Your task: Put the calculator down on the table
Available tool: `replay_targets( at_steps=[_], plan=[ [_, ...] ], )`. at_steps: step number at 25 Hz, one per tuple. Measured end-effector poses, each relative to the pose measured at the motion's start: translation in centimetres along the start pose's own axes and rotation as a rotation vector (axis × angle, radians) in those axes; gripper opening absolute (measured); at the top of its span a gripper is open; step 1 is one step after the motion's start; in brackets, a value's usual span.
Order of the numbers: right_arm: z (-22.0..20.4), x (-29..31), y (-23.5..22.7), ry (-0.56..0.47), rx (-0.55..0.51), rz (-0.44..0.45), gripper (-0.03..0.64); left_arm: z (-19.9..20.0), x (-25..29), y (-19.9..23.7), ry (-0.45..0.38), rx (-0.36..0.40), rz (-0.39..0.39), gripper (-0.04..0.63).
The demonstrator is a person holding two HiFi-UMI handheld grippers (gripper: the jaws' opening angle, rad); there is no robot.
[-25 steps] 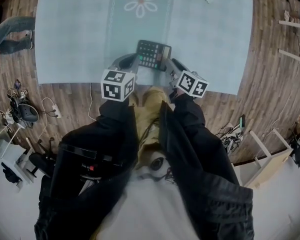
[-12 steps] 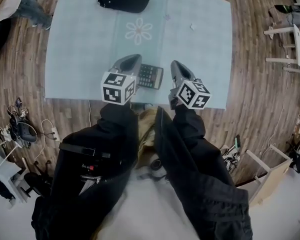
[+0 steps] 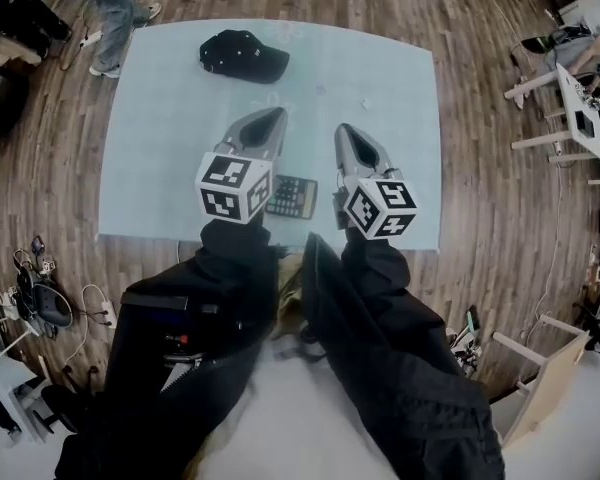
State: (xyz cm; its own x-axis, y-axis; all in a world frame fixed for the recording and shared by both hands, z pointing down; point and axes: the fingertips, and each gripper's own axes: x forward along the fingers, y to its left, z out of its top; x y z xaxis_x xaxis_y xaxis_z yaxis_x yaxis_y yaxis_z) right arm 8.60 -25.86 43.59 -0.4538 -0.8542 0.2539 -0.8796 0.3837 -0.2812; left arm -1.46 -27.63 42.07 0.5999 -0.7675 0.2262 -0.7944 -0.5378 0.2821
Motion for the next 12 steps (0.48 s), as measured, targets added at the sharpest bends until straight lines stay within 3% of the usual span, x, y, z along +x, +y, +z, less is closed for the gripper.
replay_targets(
  at_steps=[5,12],
  plan=[
    [4.5,0.0,1.3,-0.096,-0.087,0.006,-0.002,4.0,0.1,-0.8,-0.079,0.04,-0.026,0.002],
    [7.3,-0.4,2.6,-0.153,-0.159,0.009,-0.002,8.3,-0.8,-2.7,-0.16,0.098,-0.078,0.002]
  ],
)
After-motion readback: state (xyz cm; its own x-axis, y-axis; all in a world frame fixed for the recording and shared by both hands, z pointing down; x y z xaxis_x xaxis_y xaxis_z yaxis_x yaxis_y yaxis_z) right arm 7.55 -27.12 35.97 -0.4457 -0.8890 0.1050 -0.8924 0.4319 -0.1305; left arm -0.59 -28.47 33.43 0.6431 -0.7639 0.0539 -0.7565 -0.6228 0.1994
